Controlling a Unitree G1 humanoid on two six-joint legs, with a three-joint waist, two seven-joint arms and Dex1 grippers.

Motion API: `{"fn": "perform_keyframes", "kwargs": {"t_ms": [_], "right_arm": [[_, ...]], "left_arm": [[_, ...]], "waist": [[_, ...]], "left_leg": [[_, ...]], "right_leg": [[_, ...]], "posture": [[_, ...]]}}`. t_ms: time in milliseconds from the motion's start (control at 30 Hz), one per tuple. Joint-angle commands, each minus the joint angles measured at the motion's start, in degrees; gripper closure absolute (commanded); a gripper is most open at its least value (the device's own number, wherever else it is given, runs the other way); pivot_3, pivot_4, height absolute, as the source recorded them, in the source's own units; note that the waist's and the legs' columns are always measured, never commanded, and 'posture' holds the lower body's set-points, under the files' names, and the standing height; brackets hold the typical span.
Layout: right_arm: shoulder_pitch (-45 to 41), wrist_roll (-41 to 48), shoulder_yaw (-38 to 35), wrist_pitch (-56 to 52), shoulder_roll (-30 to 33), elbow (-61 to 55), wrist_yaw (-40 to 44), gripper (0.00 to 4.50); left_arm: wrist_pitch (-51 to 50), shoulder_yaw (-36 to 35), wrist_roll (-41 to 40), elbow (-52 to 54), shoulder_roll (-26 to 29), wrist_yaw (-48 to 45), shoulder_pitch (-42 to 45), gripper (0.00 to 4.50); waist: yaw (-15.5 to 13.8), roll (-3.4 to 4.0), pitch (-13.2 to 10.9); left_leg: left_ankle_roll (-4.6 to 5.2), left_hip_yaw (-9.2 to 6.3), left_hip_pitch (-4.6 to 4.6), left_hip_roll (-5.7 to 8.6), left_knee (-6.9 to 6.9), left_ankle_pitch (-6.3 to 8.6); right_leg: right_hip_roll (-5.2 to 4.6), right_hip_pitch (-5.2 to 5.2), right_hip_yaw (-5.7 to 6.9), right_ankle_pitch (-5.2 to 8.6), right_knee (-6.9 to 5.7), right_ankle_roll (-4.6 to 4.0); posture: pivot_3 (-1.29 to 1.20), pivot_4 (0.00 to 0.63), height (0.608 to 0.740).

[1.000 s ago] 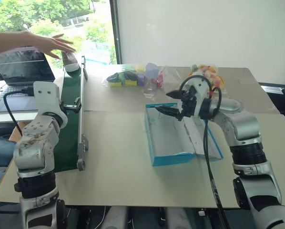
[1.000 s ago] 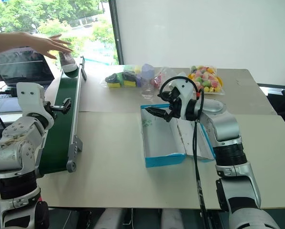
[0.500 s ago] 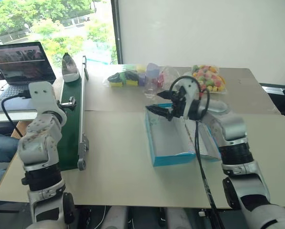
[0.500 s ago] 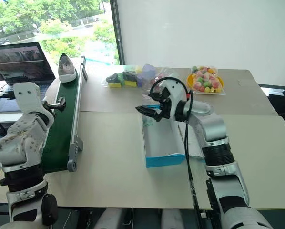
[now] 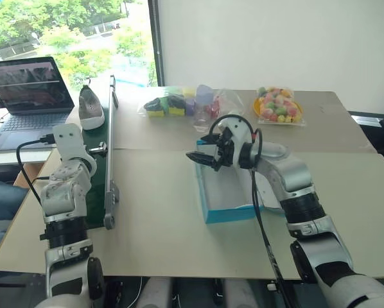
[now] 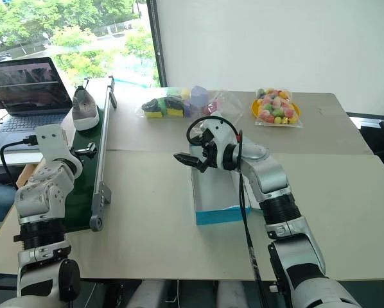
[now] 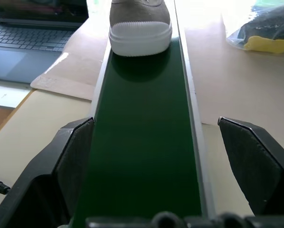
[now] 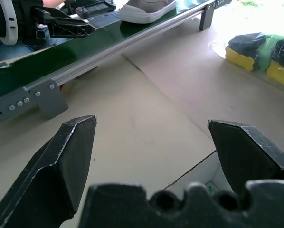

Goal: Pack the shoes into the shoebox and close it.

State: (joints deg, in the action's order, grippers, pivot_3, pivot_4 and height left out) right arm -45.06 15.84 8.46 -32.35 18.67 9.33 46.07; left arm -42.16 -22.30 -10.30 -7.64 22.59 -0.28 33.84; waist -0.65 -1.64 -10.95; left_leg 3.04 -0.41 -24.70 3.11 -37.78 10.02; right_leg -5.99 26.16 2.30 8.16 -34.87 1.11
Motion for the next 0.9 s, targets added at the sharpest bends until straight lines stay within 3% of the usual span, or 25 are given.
{"fn": "perform_keyframes", "kwargs": {"t_ms": [33, 500, 600, 900], "right_arm": [[-0.15, 0.26, -0.9, 0.48, 0.37, -3.26, -0.34, 0.0], [1.8, 1.32, -1.43, -2.49, 1.46, -7.87, -1.26, 0.0], [1.87, 1.37, -1.37, -3.01, 1.6, -8.61, -1.31, 0.0], [1.95, 0.98, -1.53, -3.35, 2.39, -8.94, -1.55, 0.0]], "left_arm": [[3.98, -0.29, 0.93, -4.25, 3.06, -0.05, 4.16, 0.04], [8.37, -0.25, 0.16, -17.84, 6.38, -2.14, 10.51, 0.04], [7.14, -1.18, -0.61, -18.03, 5.95, -1.72, 10.14, 0.75], [3.07, -6.65, -5.13, -16.98, 4.1, 1.76, 9.51, 3.94]], "waist": [[-0.03, 0.0, 0.0], [0.08, -0.03, 0.02], [0.12, -0.03, 0.02], [-0.06, -0.04, 0.02]], "left_leg": [[0.0, -0.01, 0.0, 0.0, 0.0, 0.0], [-0.02, 0.03, 0.0, 0.03, 0.0, 0.0], [-0.02, 0.03, 0.0, 0.01, 0.0, 0.01], [-0.03, 0.01, 0.0, 0.02, 0.0, 0.01]], "right_leg": [[0.0, 0.0, 0.01, 0.0, 0.0, 0.0], [-0.05, 0.02, 0.01, -0.02, 0.01, 0.03], [-0.05, 0.02, 0.02, -0.03, 0.0, 0.04], [-0.08, 0.01, 0.03, -0.03, 0.0, 0.05]], "posture": [[0.0, 0.15, 0.738], [0.0, 0.15, 0.738], [0.0, 0.15, 0.738], [0.0, 0.15, 0.738]]}}
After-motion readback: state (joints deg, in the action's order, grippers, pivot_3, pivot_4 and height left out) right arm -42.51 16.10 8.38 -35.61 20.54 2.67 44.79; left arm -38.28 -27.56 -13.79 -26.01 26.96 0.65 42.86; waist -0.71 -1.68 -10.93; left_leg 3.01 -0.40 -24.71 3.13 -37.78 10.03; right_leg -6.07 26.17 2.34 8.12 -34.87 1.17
